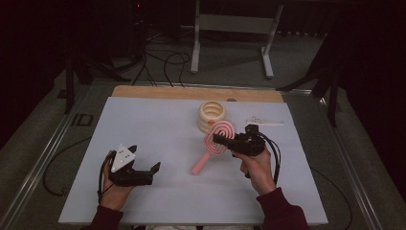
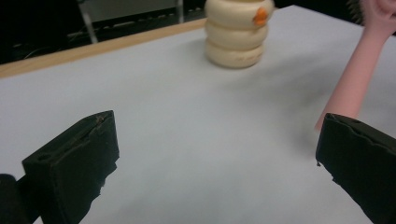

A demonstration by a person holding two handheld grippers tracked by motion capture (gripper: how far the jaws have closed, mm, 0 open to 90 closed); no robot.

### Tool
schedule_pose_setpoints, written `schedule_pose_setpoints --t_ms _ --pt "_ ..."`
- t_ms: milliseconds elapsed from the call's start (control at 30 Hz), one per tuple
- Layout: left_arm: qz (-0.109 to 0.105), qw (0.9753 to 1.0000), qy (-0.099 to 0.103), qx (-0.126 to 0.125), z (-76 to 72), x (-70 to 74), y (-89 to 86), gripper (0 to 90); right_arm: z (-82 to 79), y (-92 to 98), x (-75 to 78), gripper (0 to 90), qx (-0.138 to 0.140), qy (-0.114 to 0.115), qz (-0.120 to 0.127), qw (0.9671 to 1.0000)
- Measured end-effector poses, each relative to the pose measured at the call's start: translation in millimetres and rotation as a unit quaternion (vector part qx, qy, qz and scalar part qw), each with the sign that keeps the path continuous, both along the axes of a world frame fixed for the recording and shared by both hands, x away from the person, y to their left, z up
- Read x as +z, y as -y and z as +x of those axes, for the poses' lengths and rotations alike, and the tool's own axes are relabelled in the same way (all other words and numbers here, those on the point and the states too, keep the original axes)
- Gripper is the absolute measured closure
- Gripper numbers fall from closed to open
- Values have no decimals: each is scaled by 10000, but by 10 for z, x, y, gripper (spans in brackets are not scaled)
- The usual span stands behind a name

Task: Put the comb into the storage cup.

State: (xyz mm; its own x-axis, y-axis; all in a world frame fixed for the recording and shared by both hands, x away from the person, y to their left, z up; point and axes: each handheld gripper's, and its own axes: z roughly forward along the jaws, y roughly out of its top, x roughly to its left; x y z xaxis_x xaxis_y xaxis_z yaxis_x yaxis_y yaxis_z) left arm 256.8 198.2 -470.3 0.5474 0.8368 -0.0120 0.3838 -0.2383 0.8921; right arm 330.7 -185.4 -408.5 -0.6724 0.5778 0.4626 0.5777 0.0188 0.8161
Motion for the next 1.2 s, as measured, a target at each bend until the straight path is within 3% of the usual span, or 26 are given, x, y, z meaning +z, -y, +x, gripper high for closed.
schedule_pose_setpoints --t_ms 200,467,600,833,900,1200 --pt "-70 9998 -1 193 -112 -91 -229 1 15 7 37 636 -12 41 7 10000" --pt "-52 9990 12 438 -176 -136 -386 1 34 59 93 636 -33 84 -48 9999" --pt "83 9986 12 524 -195 -152 -395 1 43 85 111 636 -59 86 -61 9999" --pt "24 9982 53 600 -217 -160 -445 1 73 115 183 636 -76 100 -130 9998" --pt "131 9977 61 659 -214 -174 -465 1 80 111 205 636 -78 103 -144 9998" --pt "56 9980 211 594 -225 -170 -470 1 135 79 303 636 -68 178 -193 9996"
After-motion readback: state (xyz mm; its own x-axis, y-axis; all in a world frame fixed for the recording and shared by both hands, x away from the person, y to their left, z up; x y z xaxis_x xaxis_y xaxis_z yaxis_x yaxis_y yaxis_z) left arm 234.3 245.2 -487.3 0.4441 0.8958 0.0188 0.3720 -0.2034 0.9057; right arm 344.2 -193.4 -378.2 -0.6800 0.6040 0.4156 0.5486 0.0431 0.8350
